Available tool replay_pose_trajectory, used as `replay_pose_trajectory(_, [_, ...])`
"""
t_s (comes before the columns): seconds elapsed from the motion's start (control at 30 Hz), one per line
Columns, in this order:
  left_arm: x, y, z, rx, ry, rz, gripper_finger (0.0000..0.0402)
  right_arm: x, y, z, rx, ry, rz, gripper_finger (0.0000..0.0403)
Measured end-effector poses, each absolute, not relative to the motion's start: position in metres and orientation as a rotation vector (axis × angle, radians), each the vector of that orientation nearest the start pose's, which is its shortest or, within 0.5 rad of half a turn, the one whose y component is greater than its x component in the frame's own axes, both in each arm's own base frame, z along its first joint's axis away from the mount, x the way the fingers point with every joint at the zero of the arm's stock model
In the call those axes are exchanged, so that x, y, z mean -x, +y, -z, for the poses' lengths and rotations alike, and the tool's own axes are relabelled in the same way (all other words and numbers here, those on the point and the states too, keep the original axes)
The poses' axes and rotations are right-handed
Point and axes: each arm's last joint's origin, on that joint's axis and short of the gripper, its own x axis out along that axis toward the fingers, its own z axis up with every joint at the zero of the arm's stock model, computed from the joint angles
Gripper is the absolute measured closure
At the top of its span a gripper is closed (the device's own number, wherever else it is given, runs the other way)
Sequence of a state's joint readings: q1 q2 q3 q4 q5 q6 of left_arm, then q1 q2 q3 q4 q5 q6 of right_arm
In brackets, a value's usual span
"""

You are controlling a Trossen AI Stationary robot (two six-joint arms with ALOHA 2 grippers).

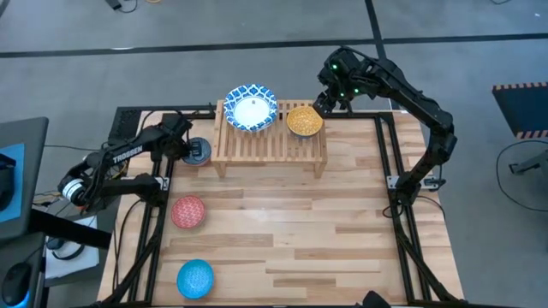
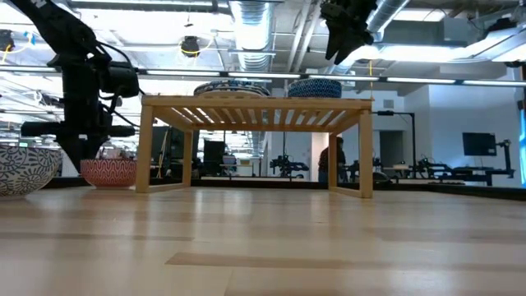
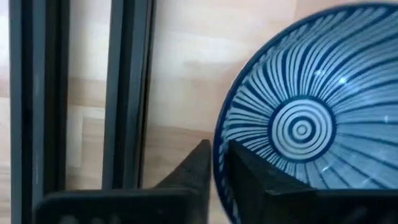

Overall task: Place and stack bowls onto a shelf
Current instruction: Stack the dark blue bowl on top of the yellow bowl on the shelf

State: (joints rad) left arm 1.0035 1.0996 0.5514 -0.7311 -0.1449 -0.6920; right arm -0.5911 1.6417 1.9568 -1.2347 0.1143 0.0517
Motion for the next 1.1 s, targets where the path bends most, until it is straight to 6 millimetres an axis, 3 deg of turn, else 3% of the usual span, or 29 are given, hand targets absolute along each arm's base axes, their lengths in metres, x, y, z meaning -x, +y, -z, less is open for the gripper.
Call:
replay_pose_trajectory(0.07, [-0.087, 0.145, -0.171, 1.087, 0.841, -1.413, 0.039, -0.257, -0.176, -0.423, -0.27, 0.894, 0.679, 0.0171])
replay_pose_trajectory(0.2, [-0.087, 0.145, -0.174, 1.102, 0.844, -1.412, 0.0391, -0.257, -0.176, -0.423, -0.274, 0.893, 0.681, 0.0171])
replay_pose_trajectory(0.33, [-0.085, 0.135, -0.193, 1.138, 0.871, -1.408, 0.0397, -0.259, -0.173, -0.423, -0.291, 0.894, 0.68, 0.0172])
replay_pose_trajectory(0.53, [-0.076, 0.121, -0.24, 1.046, 0.768, -1.476, 0.0397, -0.264, -0.165, -0.423, -0.299, 0.884, 0.662, 0.0182])
replay_pose_trajectory(0.77, [-0.066, 0.098, -0.295, 0.945, 0.572, -1.402, 0.0398, -0.279, -0.152, -0.428, -0.335, 0.787, 0.631, 0.0184])
replay_pose_trajectory(0.93, [-0.065, 0.082, -0.339, 0.675, 0.453, -1.232, 0.0399, -0.295, -0.137, -0.435, -0.381, 0.67, 0.5, 0.0184])
replay_pose_trajectory(1.1, [-0.078, 0.078, -0.373, 0.516, 0.274, -1.081, 0.0399, -0.319, -0.108, -0.452, -0.331, 0.473, 0.356, 0.0184])
